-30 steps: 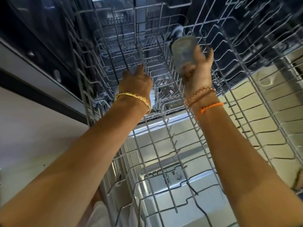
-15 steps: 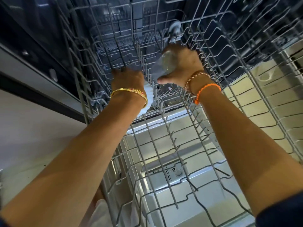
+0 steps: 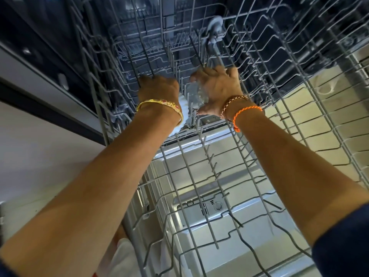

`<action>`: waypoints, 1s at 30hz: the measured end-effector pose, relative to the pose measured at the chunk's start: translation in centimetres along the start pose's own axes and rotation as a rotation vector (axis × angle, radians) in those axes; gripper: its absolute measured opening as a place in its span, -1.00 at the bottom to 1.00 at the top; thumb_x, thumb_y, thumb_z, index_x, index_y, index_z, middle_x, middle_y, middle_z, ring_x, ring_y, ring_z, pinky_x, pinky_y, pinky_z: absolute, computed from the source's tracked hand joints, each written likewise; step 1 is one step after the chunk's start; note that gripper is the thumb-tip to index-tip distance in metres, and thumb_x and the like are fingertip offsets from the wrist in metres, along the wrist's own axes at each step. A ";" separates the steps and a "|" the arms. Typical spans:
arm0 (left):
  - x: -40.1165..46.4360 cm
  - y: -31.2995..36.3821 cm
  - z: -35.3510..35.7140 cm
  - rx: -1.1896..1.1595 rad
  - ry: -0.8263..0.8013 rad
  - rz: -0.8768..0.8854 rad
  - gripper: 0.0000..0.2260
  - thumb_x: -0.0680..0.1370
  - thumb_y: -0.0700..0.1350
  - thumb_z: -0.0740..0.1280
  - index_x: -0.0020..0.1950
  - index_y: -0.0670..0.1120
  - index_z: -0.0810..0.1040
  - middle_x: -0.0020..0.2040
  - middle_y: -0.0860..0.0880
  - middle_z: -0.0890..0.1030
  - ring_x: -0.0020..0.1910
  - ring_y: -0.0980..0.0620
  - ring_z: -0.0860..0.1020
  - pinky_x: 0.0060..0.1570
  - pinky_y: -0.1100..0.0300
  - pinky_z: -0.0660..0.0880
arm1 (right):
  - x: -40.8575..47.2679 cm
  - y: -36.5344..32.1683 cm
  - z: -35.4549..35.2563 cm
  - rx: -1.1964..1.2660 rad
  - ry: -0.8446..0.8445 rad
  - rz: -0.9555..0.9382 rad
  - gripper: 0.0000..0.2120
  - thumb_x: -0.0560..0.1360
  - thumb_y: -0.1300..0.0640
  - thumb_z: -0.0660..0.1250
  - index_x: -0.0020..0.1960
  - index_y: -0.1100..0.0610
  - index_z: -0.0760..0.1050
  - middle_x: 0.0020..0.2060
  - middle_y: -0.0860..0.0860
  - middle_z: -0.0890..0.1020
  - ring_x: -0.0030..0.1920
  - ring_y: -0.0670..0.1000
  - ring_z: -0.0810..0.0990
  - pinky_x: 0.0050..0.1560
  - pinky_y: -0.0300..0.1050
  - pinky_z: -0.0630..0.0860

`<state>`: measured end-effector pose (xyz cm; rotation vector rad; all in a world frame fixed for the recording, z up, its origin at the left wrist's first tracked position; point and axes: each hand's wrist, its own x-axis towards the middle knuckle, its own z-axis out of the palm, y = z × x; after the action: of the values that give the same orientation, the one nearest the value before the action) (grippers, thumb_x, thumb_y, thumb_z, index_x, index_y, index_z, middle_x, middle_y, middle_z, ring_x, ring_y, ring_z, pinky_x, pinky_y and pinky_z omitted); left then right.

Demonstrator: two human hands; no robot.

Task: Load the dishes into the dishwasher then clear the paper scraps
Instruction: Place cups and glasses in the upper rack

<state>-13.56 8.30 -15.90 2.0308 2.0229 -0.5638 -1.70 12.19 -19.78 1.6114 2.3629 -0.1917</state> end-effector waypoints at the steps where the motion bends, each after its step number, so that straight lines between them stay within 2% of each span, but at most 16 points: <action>1: 0.0 0.0 0.0 0.003 0.001 0.001 -0.49 0.46 -0.22 0.39 0.35 -0.30 0.30 0.30 -0.30 0.39 0.33 -0.26 0.33 0.28 -0.02 0.31 | 0.0 0.1 -0.1 0.022 0.000 0.003 -0.24 0.31 -0.01 0.49 0.40 -0.04 0.19 0.35 -0.02 0.36 0.37 0.09 0.29 0.36 0.09 0.14; 4: 0.1 -0.1 0.0 0.026 -0.001 0.018 -0.51 0.48 -0.21 0.38 0.35 -0.29 0.31 0.30 -0.30 0.40 0.33 -0.24 0.34 0.30 -0.03 0.28 | 0.3 0.3 -1.2 0.020 -0.044 -0.027 -0.31 0.31 0.07 0.50 0.35 0.01 0.27 0.27 0.03 0.45 0.30 0.11 0.40 0.33 0.01 0.27; 7: 0.1 0.0 -0.1 0.040 0.002 0.038 -0.50 0.47 -0.20 0.38 0.35 -0.28 0.30 0.30 -0.29 0.40 0.33 -0.23 0.35 0.29 -0.01 0.28 | 0.6 0.4 -2.0 -0.054 -0.095 -0.081 -0.31 0.31 0.06 0.50 0.37 0.06 0.31 0.31 0.07 0.39 0.32 0.11 0.38 0.30 0.01 0.37; 10: 0.1 -0.1 0.1 0.060 0.008 0.038 -0.51 0.49 -0.21 0.35 0.37 -0.29 0.28 0.31 -0.31 0.38 0.34 -0.24 0.33 0.30 -0.02 0.27 | 0.4 0.2 -1.4 -0.042 -0.090 -0.095 -0.28 0.32 0.07 0.48 0.39 0.06 0.23 0.33 0.04 0.35 0.33 0.09 0.36 0.30 0.05 0.39; 14: 0.3 0.0 0.4 0.082 0.018 0.029 -0.51 0.49 -0.22 0.35 0.36 -0.31 0.28 0.32 -0.33 0.37 0.34 -0.28 0.32 0.33 -0.05 0.23 | 0.3 0.3 -0.6 0.002 -0.046 -0.075 -0.19 0.32 0.08 0.49 0.44 0.01 0.14 0.38 0.03 0.28 0.37 0.11 0.30 0.37 0.09 0.25; 16: 0.4 0.1 0.5 0.111 0.027 0.022 -0.53 0.49 -0.21 0.36 0.34 -0.31 0.32 0.30 -0.32 0.39 0.32 -0.26 0.34 0.32 -0.05 0.23 | 0.1 0.6 -0.4 0.053 -0.015 -0.050 -0.12 0.30 0.09 0.51 0.46 -0.03 0.09 0.40 0.03 0.25 0.40 0.12 0.25 0.40 0.10 0.14; 19: 0.6 0.1 0.7 0.140 0.041 0.045 -0.54 0.48 -0.13 0.37 0.32 -0.26 0.36 0.29 -0.27 0.42 0.32 -0.20 0.35 0.31 0.01 0.24 | -0.2 0.6 -0.1 0.101 0.032 -0.027 0.01 0.22 0.04 0.57 0.48 -0.05 0.02 0.42 0.05 0.20 0.42 0.13 0.22 0.41 0.13 0.09; 22: 0.6 0.0 0.8 0.112 0.027 0.043 -0.50 0.49 -0.09 0.38 0.35 -0.21 0.33 0.34 -0.24 0.37 0.37 -0.20 0.27 0.31 0.02 0.24 | -0.8 0.4 0.1 0.169 0.098 -0.012 0.08 0.18 0.05 0.59 0.49 -0.04 -0.01 0.44 0.05 0.16 0.42 0.14 0.21 0.42 0.11 0.09; 25: 0.2 -0.1 1.1 -0.039 0.032 -0.002 -0.30 0.47 -0.10 0.40 0.47 -0.23 0.10 0.44 -0.24 0.19 0.44 -0.27 0.11 0.33 -0.11 0.24 | -2.4 0.3 0.2 0.218 0.159 0.031 0.09 0.17 0.08 0.60 0.50 -0.04 -0.02 0.45 0.06 0.12 0.43 0.15 0.18 0.42 0.18 0.09; 27: -0.4 -0.5 0.9 -0.119 0.083 0.041 -0.19 0.40 -0.15 0.47 0.49 -0.17 0.03 0.45 -0.21 0.16 0.43 -0.26 0.13 0.32 -0.15 0.26 | -4.2 0.0 0.1 0.337 0.226 0.137 0.08 0.16 0.07 0.60 0.49 -0.02 0.02 0.44 0.08 0.12 0.42 0.16 0.20 0.40 0.30 0.13; 28: -1.1 -0.7 0.7 -0.152 0.129 0.086 -0.17 0.37 -0.16 0.49 0.49 -0.14 0.05 0.44 -0.19 0.18 0.42 -0.24 0.16 0.32 -0.15 0.28 | -5.4 -0.4 0.1 0.442 0.293 0.203 0.05 0.15 0.08 0.60 0.47 0.03 0.08 0.41 0.09 0.17 0.38 0.14 0.26 0.36 0.30 0.22; 29: -2.2 -0.8 0.3 -0.193 0.186 0.136 -0.19 0.37 -0.15 0.49 0.48 -0.12 0.09 0.43 -0.17 0.20 0.40 -0.23 0.19 0.31 -0.14 0.31 | -6.9 -0.9 -0.1 0.576 0.386 0.264 -0.02 0.14 0.09 0.60 0.43 0.11 0.16 0.35 0.11 0.23 0.31 0.09 0.33 0.31 0.21 0.34; 30: -3.5 -0.9 -0.4 -0.242 0.248 0.181 -0.26 0.39 -0.14 0.47 0.46 -0.11 0.13 0.42 -0.15 0.24 0.39 -0.21 0.23 0.28 -0.12 0.35 | -8.5 -1.5 -0.4 0.713 0.503 0.305 -0.11 0.13 0.08 0.59 0.34 0.21 0.25 0.26 0.12 0.31 0.20 -0.02 0.38 0.25 0.01 0.43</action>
<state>-14.36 5.28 -14.02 2.1876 1.8948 -0.0304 -0.20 4.15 -16.89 2.5837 2.4984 -0.7005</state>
